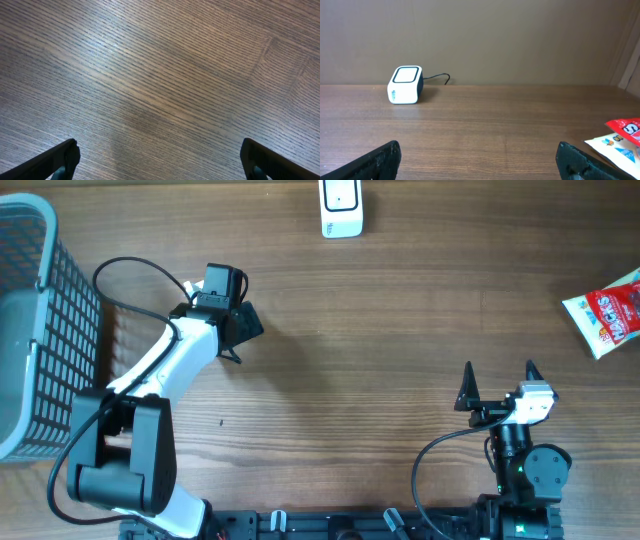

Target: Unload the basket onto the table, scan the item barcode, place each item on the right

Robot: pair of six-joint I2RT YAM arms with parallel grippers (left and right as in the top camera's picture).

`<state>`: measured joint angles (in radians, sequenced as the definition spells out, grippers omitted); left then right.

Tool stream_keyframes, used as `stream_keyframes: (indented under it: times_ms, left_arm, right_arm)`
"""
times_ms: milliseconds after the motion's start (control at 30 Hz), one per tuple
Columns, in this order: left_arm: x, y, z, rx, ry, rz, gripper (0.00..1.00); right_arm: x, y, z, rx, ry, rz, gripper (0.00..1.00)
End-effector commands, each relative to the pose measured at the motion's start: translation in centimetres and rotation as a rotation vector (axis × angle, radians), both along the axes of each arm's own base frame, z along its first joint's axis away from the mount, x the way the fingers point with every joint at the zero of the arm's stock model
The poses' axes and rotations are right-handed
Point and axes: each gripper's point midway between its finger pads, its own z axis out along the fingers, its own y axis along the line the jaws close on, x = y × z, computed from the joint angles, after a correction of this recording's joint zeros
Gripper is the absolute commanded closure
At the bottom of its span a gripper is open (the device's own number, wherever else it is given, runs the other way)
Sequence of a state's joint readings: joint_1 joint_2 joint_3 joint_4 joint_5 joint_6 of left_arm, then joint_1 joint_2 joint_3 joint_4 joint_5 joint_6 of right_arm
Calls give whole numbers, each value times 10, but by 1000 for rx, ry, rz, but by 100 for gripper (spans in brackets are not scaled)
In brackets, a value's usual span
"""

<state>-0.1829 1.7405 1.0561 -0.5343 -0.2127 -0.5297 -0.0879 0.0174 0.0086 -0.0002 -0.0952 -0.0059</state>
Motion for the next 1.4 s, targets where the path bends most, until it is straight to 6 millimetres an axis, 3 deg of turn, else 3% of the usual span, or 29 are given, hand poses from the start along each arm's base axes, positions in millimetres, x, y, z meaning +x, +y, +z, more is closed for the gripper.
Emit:
stream_keyframes:
  times_ms: [0, 367, 467, 567, 733, 867, 967, 1067, 1233, 1367]
  left_arm:
    - [5, 3, 10, 9, -29, 11, 0]
    - [2, 5, 9, 21, -17, 12, 0]
    - [7, -7, 37, -32, -99, -26, 0]
    - [9, -36, 73, -64, -231, -301, 0]
    - [-25, -48, 90, -91, -363, -475, 0]
    - [-57, -57, 106, -152, -596, -535, 0]
    - [-92, -49, 128, -140, -823, -542, 0]
    - [-116, -36, 136, -116, -957, -518, 0]
    - [-126, -33, 120, -117, -984, -509, 0]
    - [-130, -24, 122, -93, -1049, -480, 0]
  right_arm:
    - [-1, -4, 2, -14, -13, -22, 0]
    - [-1, -4, 2, -14, -13, -22, 0]
    - [-1, -4, 2, -14, -13, -22, 0]
    - [-1, -4, 2, -15, -13, -22, 0]
    - [-1, -4, 2, -14, -13, -22, 0]
    - [-1, -4, 2, -14, -13, -22, 0]
    - [-1, -4, 2, -14, -13, -22, 0]
    - [-1, -4, 2, -14, -13, -22, 0]
    - [-1, -4, 2, -15, -13, -22, 0]
    - [-1, -4, 2, -15, -13, -22, 0]
